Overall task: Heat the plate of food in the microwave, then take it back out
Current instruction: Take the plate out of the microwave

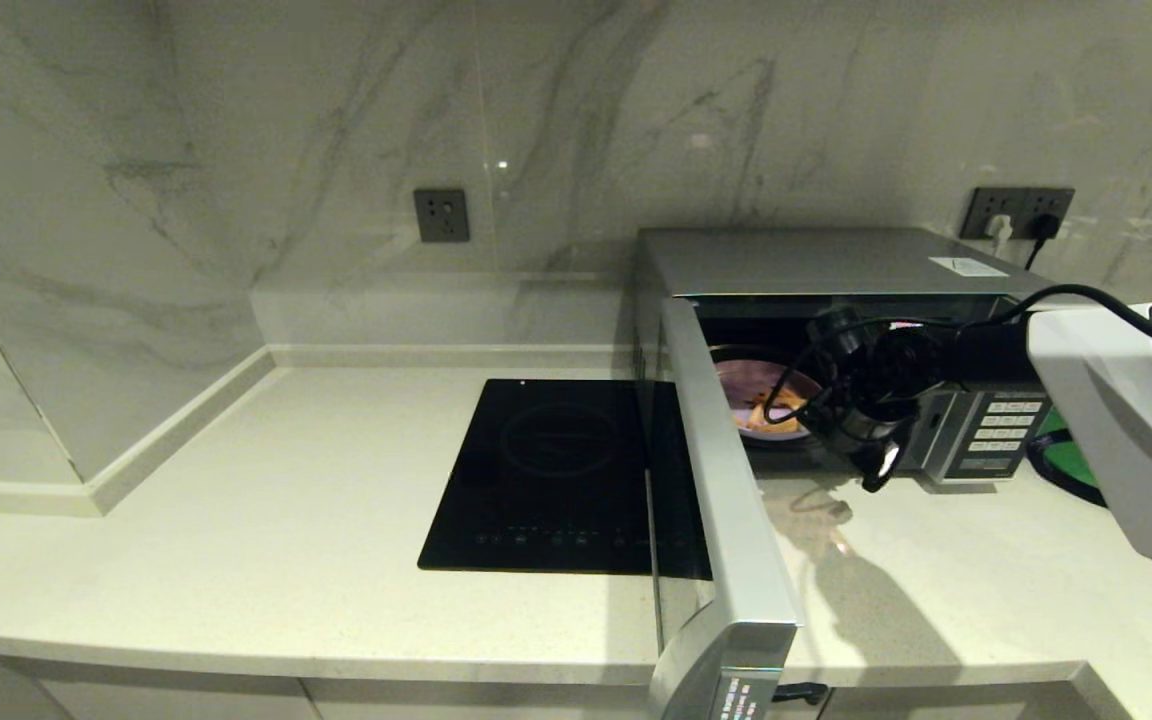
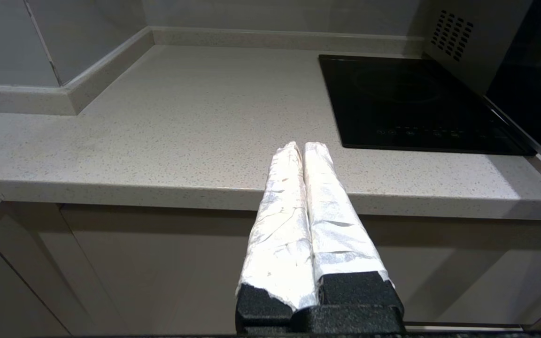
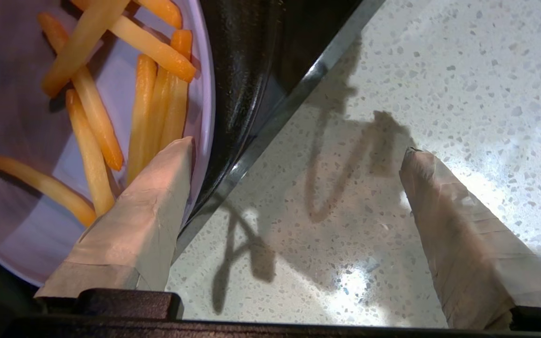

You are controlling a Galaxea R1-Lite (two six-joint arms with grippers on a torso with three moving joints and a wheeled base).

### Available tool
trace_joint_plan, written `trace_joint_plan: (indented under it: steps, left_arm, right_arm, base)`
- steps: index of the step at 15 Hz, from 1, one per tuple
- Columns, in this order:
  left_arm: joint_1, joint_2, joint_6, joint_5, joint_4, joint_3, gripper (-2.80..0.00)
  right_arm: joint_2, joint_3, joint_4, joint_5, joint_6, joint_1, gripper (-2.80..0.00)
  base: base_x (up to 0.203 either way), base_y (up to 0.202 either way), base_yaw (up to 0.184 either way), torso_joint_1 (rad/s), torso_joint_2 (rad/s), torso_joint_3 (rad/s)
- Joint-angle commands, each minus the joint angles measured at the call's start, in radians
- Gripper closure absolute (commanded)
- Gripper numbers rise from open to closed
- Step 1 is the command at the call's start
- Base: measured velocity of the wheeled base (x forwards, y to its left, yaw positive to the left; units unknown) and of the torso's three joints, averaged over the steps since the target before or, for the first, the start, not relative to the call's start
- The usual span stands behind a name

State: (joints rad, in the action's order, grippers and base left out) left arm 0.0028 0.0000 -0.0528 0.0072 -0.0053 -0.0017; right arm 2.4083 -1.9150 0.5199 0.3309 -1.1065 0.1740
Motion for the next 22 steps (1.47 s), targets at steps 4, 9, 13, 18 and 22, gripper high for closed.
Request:
trace_joint_plan:
  steps: [4, 9, 13, 18, 22]
  left_arm:
    - [0.000, 0.000, -0.001, 0.001, -0.001, 0.000, 0.00]
    - [0.000, 0.000, -0.001, 0.001, -0.001, 0.000, 0.00]
    - [0.000, 0.000, -0.001, 0.001, -0.001, 0.000, 0.00]
    - [0.000, 0.000, -0.001, 0.001, -0.001, 0.000, 0.00]
    - [0.000, 0.000, -0.001, 0.001, -0.001, 0.000, 0.00]
  right_arm:
    - [-0.015, 0.013, 0.003, 0.002, -0.010, 0.001, -2.80]
    - [-0.029, 0.014, 0.008, 0.010, -0.013, 0.001, -2.80]
    - [-0.028, 0.017, 0.025, 0.010, -0.016, 0.001, -2.80]
    - [-0.006, 0.003, 0.023, 0.010, -0.016, 0.002, 0.00]
    - [0.000, 0.004, 0.022, 0.010, -0.016, 0.002, 0.00]
  base:
    - [0.000, 0.000, 0.000, 0.000, 0.00, 0.000]
    - [0.000, 0.000, 0.000, 0.000, 0.00, 0.000]
    - [0.000, 0.000, 0.000, 0.000, 0.00, 0.000]
    - [0.000, 0.000, 0.000, 0.000, 0.00, 0.000]
    - [0.000, 0.000, 0.000, 0.000, 0.00, 0.000]
